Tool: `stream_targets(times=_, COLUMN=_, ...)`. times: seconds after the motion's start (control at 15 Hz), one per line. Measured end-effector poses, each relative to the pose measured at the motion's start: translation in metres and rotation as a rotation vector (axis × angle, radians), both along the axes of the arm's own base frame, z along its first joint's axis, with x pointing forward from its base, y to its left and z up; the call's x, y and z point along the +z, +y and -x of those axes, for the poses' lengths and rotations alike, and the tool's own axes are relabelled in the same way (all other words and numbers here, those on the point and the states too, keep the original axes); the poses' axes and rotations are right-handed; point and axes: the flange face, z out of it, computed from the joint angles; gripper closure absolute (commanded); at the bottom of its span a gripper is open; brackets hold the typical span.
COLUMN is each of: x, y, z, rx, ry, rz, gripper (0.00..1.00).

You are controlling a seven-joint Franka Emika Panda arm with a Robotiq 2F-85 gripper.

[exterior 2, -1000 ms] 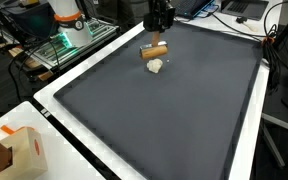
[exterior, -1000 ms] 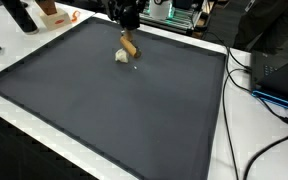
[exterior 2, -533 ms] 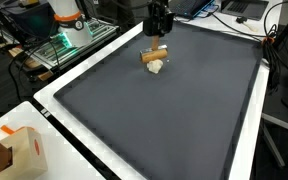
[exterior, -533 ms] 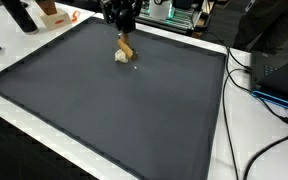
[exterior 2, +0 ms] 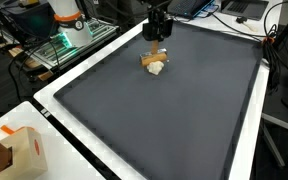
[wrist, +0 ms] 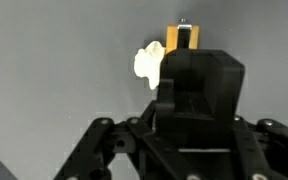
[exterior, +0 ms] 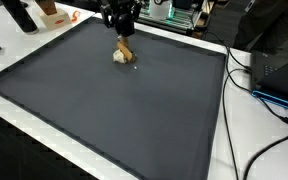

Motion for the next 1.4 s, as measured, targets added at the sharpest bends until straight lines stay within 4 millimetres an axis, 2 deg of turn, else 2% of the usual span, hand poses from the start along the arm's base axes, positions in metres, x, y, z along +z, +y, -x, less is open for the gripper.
stream_targets(times=1.4, x=0.005, y=-0.036, z=-0.015, rx=-0.043, ry=-0.045, rz=0.022, gripper=0.76)
